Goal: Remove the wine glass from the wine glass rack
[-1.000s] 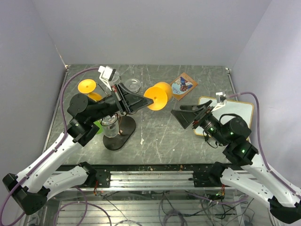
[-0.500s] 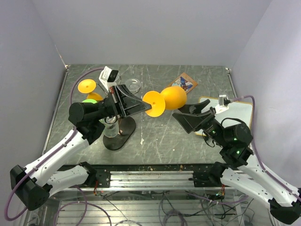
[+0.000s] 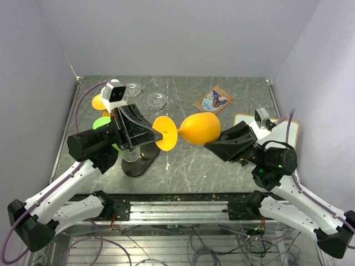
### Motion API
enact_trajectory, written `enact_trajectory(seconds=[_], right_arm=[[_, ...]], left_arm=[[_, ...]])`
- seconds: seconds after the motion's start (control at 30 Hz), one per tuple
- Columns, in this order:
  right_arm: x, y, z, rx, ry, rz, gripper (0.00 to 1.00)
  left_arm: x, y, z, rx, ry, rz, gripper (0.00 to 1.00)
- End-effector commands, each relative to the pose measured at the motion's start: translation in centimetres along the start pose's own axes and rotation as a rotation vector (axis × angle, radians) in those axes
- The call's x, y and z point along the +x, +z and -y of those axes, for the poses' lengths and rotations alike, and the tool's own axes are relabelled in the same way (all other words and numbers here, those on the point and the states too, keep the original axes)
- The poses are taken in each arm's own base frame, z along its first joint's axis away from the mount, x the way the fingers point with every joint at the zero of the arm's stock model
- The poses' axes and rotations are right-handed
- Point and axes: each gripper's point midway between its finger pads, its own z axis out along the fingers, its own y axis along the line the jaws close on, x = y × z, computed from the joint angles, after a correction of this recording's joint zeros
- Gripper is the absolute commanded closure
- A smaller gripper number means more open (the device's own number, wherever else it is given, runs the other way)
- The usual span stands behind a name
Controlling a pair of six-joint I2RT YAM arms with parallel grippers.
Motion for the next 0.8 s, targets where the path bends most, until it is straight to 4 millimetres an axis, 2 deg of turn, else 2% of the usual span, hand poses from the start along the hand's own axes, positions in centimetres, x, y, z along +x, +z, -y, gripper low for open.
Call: enact_trajectory(seconds=[0.0,0.03,0.1,0.17,0.23,0.33,0.4,0.47,0.57,0.63,0.73,0.77], right_arm=[[-1.8,0.2,-5.1,-0.231,-0.06,0.026,0.89],[-1.9,0.2,-5.0,-0.225,-0.067,0.028,1.0],[-2.1,0.4,-4.4,-0.189,-0.075,0.035,1.0],[-2.5,0.4,-3.8,-0.147,-0.087,0.051,1.0],[-2.7,0.3,-3.1,-0.095,-0.1,0.06,1.0],[-3.3,0.0,-1.4,0.018,-0.108,0.084,1.0],[-3.8,-0.4,-0.1,0.107,-0.11,0.11,1.0],[-4.2,-0.9,1.6,0.214,-0.095,0.137,1.0],[-5.1,-2.6,5.5,0.46,-0.01,0.207,1.0],[-5.1,-4.8,9.1,0.695,0.094,0.268,1.0],[-4.3,-7.7,13.3,1.004,0.174,0.298,1.0],[-2.9,-9.3,15.0,1.141,0.183,0.251,1.0]], left_arm=[[0.1,-0.1,-1.7,-0.024,0.018,-0.008,0.93],[0.0,0.0,-1.9,-0.04,0.02,-0.006,0.93],[-0.2,0.0,-2.4,-0.077,0.041,0.005,0.89],[-0.5,-0.1,-3.0,-0.13,0.07,0.019,0.79],[-0.8,-0.4,-3.5,-0.194,0.124,0.035,0.57],[-1.3,-1.1,-5.0,-0.329,0.182,0.056,0.32],[-1.9,-1.8,-5.8,-0.417,0.219,0.08,0.25],[-2.3,-2.7,-6.6,-0.51,0.241,0.092,0.22],[-3.1,-3.7,-6.9,-0.605,0.295,0.119,0.17],[-3.7,-4.2,-6.7,-0.652,0.333,0.14,0.11],[-4.4,-5.3,-6.7,-0.732,0.381,0.163,0.08],[-4.6,-5.7,-6.6,-0.755,0.394,0.171,0.08]])
